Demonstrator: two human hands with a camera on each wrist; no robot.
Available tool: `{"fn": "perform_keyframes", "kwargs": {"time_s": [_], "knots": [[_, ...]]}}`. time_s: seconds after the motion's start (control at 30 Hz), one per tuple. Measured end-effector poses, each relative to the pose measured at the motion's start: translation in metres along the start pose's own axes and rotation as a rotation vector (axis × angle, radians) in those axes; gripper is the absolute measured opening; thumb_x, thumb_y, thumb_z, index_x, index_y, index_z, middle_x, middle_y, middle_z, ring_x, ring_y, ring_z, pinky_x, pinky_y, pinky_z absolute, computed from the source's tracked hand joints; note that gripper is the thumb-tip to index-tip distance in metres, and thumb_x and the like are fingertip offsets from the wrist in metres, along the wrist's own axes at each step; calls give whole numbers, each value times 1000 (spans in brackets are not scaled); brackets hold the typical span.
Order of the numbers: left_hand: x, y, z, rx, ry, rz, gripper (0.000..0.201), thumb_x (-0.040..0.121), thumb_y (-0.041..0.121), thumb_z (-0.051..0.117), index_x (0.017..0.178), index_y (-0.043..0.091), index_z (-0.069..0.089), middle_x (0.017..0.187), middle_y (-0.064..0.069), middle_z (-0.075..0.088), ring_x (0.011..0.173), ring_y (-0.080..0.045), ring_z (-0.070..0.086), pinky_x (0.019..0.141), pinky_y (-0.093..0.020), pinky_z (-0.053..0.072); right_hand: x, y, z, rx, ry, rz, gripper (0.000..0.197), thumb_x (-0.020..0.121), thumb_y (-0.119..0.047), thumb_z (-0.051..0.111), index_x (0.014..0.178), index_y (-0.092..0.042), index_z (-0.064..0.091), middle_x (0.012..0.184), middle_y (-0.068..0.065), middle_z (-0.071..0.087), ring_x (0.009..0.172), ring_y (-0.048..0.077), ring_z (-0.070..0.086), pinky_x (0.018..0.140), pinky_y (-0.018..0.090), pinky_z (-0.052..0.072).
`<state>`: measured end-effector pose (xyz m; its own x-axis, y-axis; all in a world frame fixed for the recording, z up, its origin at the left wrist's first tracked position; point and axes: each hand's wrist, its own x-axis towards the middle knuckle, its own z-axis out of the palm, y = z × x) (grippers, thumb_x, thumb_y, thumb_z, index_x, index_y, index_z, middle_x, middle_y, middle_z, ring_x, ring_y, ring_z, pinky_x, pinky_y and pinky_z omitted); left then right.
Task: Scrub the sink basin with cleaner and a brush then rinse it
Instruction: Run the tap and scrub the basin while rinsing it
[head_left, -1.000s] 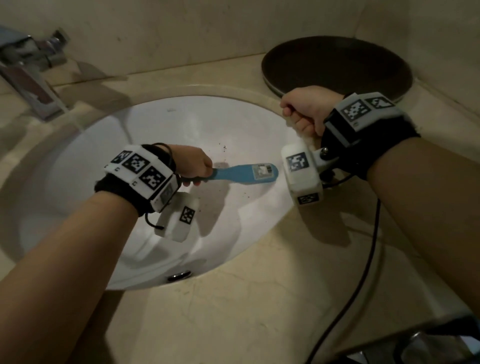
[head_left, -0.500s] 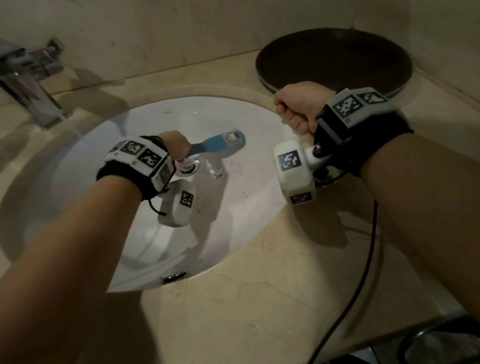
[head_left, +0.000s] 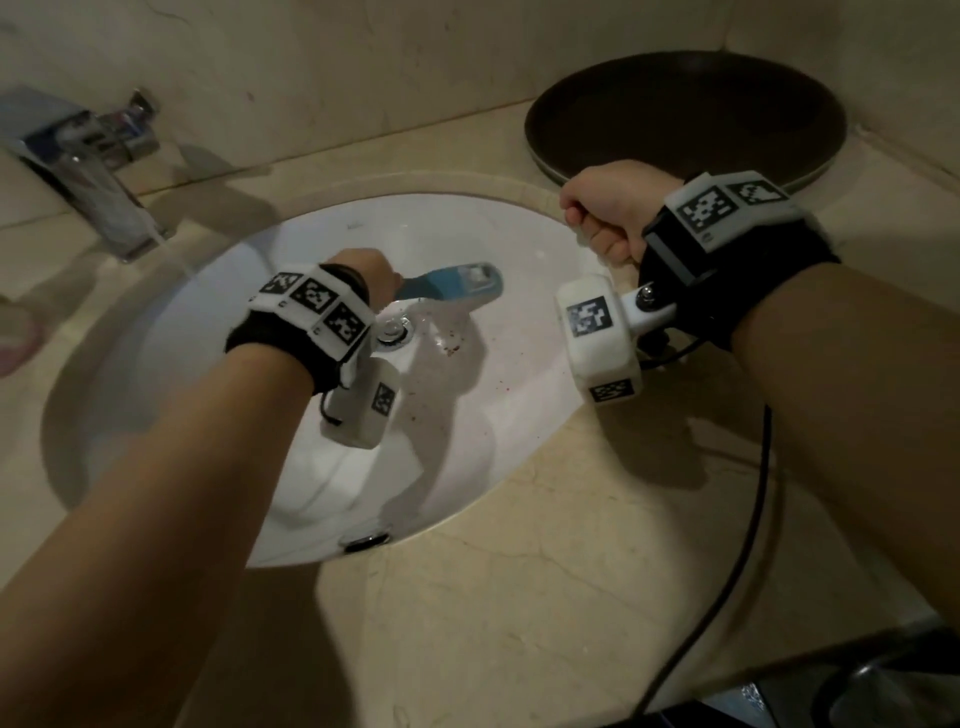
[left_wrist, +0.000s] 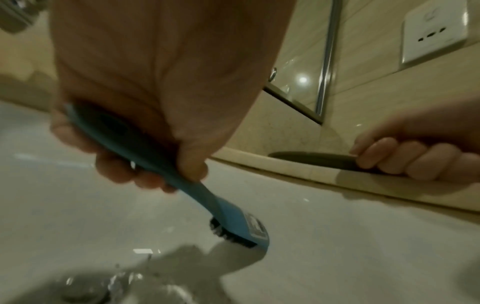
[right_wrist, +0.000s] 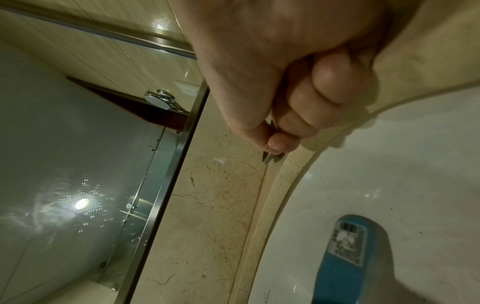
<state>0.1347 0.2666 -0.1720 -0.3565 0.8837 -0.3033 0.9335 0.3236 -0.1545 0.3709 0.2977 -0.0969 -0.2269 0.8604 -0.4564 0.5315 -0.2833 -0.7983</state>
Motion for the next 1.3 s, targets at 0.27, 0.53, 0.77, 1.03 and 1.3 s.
{"fn": "perform_keyframes", "kwargs": {"time_s": [0.27,0.53,0.77,1.03,1.3], "knots": [[-87,2,4,213,7,-109,18,81,11,59,93,8,47,88,-10,47,79,-29,53,69,-31,48,0,-1,-1,-73,5,-24,37,94,-15,35,57,-16,33,20,-7,24,15,6,19,25,6,16],[10,-28,5,42,-92,-63,37,88,31,45,101,1,60,65,-1,46,79,-26,61,88,-36,53,6,2,0,-29,1,-24,37,92,-15,37,55,-16,34,22,-6,24,15,6,17,25,6,14],[-27,40,-27,61,312,124,28,101,17,35,115,10,58,114,-15,61,107,-32,55,90,-41,40,7,2,0,-31,25,-26,38,91,-13,38,53,-17,33,25,-5,24,16,7,17,27,5,15],[-21,24,-61,222,610,-3,30,91,-1,40,116,-2,56,117,-20,60,119,-33,43,97,-47,33,2,-1,-1,-34,22,-4,37,93,-16,38,56,-17,34,29,-5,29,21,7,21,26,6,16],[-32,46,-69,192,745,300,22,97,12,40,109,0,55,111,-18,59,113,-32,44,94,-48,31,1,-1,0,-28,31,-4,40,94,-15,37,54,-17,32,32,-4,27,22,8,20,26,6,14]]}}
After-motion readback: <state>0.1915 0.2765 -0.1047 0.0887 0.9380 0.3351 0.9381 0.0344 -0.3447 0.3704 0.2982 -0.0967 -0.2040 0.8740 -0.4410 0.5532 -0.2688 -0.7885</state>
